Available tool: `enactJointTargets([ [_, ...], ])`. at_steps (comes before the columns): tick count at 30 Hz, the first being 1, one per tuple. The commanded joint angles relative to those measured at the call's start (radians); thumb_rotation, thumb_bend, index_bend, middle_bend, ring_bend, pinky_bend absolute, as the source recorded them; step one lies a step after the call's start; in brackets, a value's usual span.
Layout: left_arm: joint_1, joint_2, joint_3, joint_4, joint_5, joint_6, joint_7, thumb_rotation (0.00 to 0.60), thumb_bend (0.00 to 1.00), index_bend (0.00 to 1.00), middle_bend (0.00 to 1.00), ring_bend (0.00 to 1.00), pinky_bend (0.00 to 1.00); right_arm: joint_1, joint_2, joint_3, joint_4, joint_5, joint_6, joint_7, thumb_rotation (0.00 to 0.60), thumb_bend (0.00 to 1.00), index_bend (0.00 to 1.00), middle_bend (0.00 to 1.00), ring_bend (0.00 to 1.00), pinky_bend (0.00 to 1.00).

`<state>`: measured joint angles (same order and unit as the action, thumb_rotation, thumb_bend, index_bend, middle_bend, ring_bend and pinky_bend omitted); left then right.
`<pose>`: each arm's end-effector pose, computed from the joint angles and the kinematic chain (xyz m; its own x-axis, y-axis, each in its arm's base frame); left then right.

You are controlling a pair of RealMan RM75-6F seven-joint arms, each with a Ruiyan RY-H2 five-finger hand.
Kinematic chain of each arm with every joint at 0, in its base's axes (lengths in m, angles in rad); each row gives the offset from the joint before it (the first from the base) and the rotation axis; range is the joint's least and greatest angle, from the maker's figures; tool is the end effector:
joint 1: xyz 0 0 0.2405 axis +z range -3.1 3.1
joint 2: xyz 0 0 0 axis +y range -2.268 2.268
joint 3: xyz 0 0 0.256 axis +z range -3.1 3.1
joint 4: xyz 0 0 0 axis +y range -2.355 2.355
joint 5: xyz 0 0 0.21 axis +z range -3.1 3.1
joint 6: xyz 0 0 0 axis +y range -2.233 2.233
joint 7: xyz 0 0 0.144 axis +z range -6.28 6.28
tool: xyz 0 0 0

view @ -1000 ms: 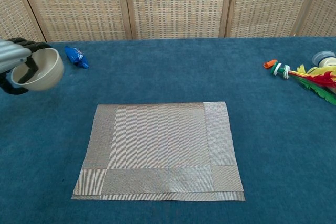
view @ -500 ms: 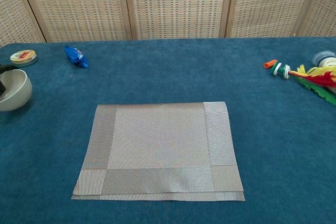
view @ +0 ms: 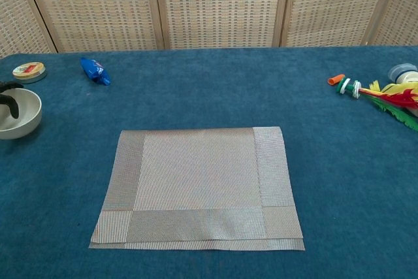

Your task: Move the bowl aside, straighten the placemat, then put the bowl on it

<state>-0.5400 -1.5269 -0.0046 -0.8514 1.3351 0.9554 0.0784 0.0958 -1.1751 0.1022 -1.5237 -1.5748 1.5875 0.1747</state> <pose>-0.3509 0.3447 0.0594 0.7422 0.2253 0.6311 0.6681 -0.1766 -0.7228 -0.3014 -0.1941 0.1659 0.2498 0.1414 0.9579 -0.9574 -0.1119 0.2662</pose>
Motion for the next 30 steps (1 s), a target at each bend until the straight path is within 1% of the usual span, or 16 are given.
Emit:
enactJointTargets([
  [1,0.014,0.055,-0.018,-0.056,0.009,0.048,-0.031,0.6,0.4,0.24,0.0,0.0,0.0,0.0,0.0,0.0,0.0,-0.001,0.0,0.0,0.6,0.09,0.17,0.0,0.0,0.0],
  [8,0.043,0.228,-0.021,-0.227,0.054,0.134,-0.073,0.6,0.39,0.12,0.0,0.0,0.0,0.001,-0.002,-0.002,-0.001,-0.008,0.004,-0.002,0.6,0.09,0.17,0.0,0.0,0.0],
  [11,0.047,0.277,-0.017,-0.281,0.054,0.123,-0.055,0.6,0.34,0.02,0.0,0.0,0.0,0.001,-0.003,-0.006,-0.002,-0.017,0.006,-0.004,0.6,0.09,0.17,0.0,0.0,0.0],
  [13,0.042,0.289,-0.014,-0.3,0.042,0.089,-0.034,0.6,0.29,0.0,0.0,0.0,0.0,0.001,-0.004,-0.008,-0.005,-0.022,0.01,-0.006,0.6,0.09,0.17,0.0,0.0,0.0],
  [16,0.034,0.287,-0.014,-0.304,0.031,0.058,-0.017,0.6,0.24,0.0,0.0,0.0,0.0,-0.001,-0.004,-0.009,-0.008,-0.028,0.017,-0.006,0.6,0.09,0.17,0.0,0.0,0.0],
  [21,0.023,0.239,-0.012,-0.279,0.004,-0.001,0.017,0.6,0.25,0.0,0.0,0.0,0.0,-0.001,-0.004,-0.01,-0.009,-0.031,0.02,-0.007,0.6,0.09,0.17,0.0,0.0,0.0],
  [25,0.025,0.213,-0.009,-0.262,0.005,0.0,0.047,0.6,0.25,0.0,0.0,0.0,0.0,-0.001,-0.004,-0.011,-0.008,-0.029,0.017,-0.008,0.6,0.09,0.17,0.0,0.0,0.0],
  [30,0.03,0.221,-0.023,-0.275,0.005,0.021,0.036,0.6,0.24,0.0,0.0,0.0,0.0,0.0,-0.005,-0.011,-0.007,-0.027,0.014,-0.009,0.6,0.09,0.17,0.0,0.0,0.0],
])
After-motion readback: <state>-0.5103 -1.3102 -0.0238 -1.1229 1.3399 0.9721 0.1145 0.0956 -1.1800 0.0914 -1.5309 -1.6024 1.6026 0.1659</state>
